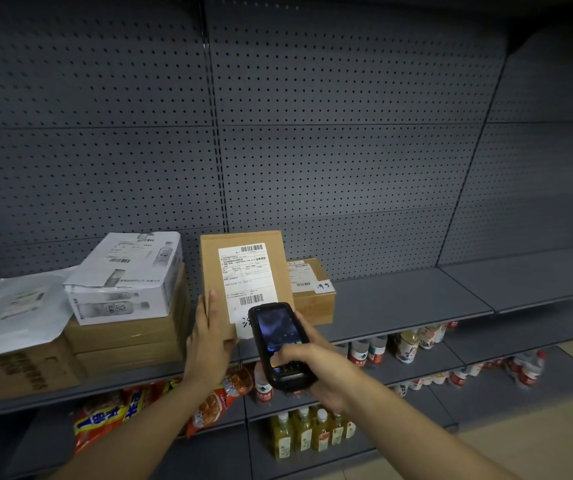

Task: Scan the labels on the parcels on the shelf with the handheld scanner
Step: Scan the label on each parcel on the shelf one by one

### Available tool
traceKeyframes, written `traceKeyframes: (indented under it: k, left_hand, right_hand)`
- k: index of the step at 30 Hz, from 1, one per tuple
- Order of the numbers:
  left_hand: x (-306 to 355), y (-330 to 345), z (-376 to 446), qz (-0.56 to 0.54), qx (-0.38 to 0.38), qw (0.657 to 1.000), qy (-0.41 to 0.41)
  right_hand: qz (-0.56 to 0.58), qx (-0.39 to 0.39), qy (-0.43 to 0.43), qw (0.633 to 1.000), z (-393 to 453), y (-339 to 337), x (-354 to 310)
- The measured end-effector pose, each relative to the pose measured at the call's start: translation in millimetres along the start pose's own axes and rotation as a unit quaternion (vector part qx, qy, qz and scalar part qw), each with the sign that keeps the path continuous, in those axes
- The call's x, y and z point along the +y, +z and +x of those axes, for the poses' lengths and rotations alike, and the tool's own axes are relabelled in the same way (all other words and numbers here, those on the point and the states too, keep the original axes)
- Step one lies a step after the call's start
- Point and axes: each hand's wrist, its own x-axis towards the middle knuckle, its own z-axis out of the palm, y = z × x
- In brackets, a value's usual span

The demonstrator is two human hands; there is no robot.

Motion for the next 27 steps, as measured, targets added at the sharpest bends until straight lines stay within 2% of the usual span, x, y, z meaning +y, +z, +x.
traceKeyframes:
  k: [6, 12, 19, 27]
  left_hand:
    - [-2, 9, 9, -0.011, -0.014, 1.0, -0.025]
    - [-10, 23, 32, -0.003, -0.022, 1.0, -0.009]
    - [-21, 41, 73, -0.004, -0.045, 0.999, -0.018]
    - [-25, 55, 130, -0.014, -0.057, 0.998, -0.012]
  right_hand:
    - [0.005, 0.009, 0.017, 1.0, 20, -4, 4]
    - [-0.007, 0.002, 0.008, 1.0, 41, -11, -1]
    - [0.009, -0.002, 0.018, 1.0, 80, -19, -13]
    - [-0.002, 0.032, 0.007, 0.999, 125, -35, -25]
